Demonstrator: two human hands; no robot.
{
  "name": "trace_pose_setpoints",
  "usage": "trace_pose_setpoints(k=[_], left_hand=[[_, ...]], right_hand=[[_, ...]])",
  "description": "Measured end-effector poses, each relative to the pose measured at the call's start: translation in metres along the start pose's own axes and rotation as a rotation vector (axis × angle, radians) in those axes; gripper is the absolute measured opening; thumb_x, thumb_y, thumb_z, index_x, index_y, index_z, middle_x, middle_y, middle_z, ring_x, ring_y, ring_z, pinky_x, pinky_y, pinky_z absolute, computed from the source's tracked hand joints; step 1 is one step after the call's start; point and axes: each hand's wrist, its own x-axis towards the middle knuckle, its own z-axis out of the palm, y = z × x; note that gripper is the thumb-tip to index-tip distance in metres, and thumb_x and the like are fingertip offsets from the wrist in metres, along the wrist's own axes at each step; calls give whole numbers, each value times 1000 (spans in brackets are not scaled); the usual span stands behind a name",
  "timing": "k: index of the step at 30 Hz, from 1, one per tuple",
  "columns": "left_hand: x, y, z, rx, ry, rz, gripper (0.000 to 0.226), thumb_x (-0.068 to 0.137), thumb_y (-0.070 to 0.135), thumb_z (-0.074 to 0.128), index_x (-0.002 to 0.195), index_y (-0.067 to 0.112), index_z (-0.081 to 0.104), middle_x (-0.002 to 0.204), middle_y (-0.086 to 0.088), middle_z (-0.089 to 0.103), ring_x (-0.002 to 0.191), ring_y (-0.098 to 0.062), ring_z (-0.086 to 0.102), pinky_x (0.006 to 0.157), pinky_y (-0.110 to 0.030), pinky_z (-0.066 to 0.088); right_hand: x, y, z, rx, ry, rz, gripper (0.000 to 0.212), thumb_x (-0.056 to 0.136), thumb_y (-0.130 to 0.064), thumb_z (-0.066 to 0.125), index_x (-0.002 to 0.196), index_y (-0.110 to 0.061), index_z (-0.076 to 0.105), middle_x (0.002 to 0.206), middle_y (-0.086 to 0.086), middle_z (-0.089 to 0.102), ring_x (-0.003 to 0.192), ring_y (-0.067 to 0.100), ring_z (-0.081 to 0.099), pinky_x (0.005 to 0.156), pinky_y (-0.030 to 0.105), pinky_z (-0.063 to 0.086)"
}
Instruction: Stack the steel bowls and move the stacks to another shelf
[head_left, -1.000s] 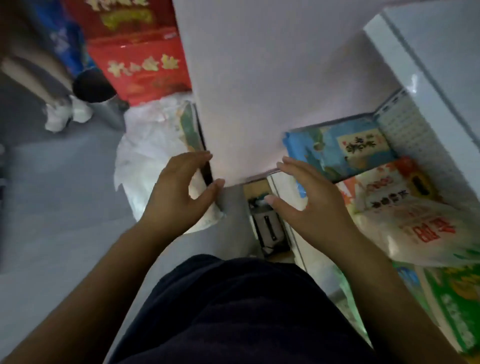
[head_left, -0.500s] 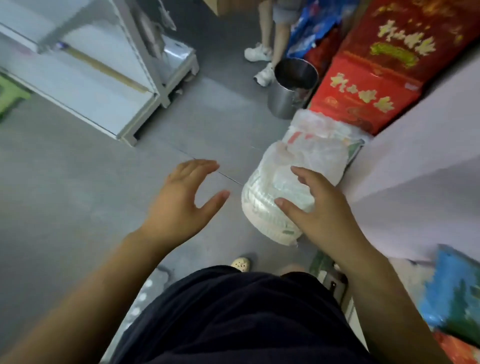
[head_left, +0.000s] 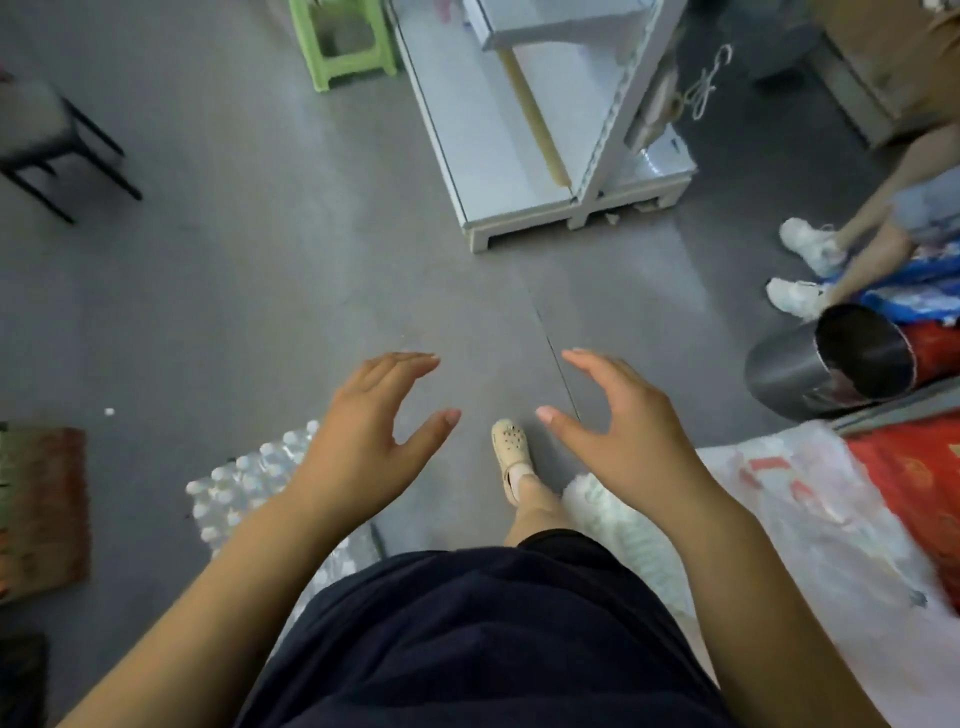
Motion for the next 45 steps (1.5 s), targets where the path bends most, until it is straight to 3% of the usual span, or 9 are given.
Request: trace_pose_setpoints(k=[3,7,14,18,20,25,33,41,45], left_hand=[[29,-11,-9,-1,43,-92,59,95,58,56,142,23,55,144,7,56,137,-13,46,115,-37,38],[95,-17,-19,-36,124,-214,60,91,56,55,142,23,54,141,6,57,134,-14,48,107,-27,36],[238,-19,-64,-116,240,-301,53,95,49,60,143,28,51,131,20,50,132,-7,45,102,-20,31],[277,-40,-92,-200,346,-387,49,95,46,62,141,30,54,126,23,49,117,9,39,91,1,27],[288,-60,-110,-213,379,-428,48,95,43,63,140,29,54,126,23,49,113,14,35,89,8,23],[336,-131,-172,-156,472,-491,49,95,43,64,140,28,55,128,21,50,128,-2,44,99,-18,30],[464,-244,-319,-6,338,-346,54,96,52,57,145,27,50,143,10,56,132,-9,48,101,-20,34],[610,-288,-419,60,314,-175,54,96,47,61,144,23,51,143,6,56,134,-13,47,104,-26,36],[696,-277,-423,44,262,-76,55,96,49,61,144,26,49,144,9,55,134,-11,47,101,-22,34]], right_hand=[[58,-9,-3,-29,-75,-54,60,94,-37,74,149,-29,50,153,-15,47,142,2,41,109,15,27],[146,-20,-19,-56,-130,-116,60,93,-37,74,148,-27,51,152,-15,48,141,0,41,114,16,29],[314,-82,-60,-136,-178,-289,63,91,-36,77,148,-22,54,152,-12,51,140,4,45,106,2,22],[392,-128,-45,-180,-293,-375,60,92,-37,76,147,-23,54,151,-11,53,139,5,47,108,10,27],[424,-152,-30,-189,-334,-397,59,93,-37,75,147,-24,54,150,-12,53,137,2,46,104,3,25],[502,-214,19,-193,-369,-420,58,95,-36,73,148,-25,53,151,-13,52,138,1,44,98,-9,16],[635,-350,72,-103,-303,-354,60,93,-39,75,148,-34,53,153,-20,49,141,-2,43,109,12,26],[746,-419,45,-74,-100,-287,64,93,-41,75,151,-32,49,153,-16,50,140,-2,41,104,11,26],[793,-416,14,-68,8,-219,64,92,-41,75,150,-32,50,152,-14,51,139,1,44,94,-3,22]])
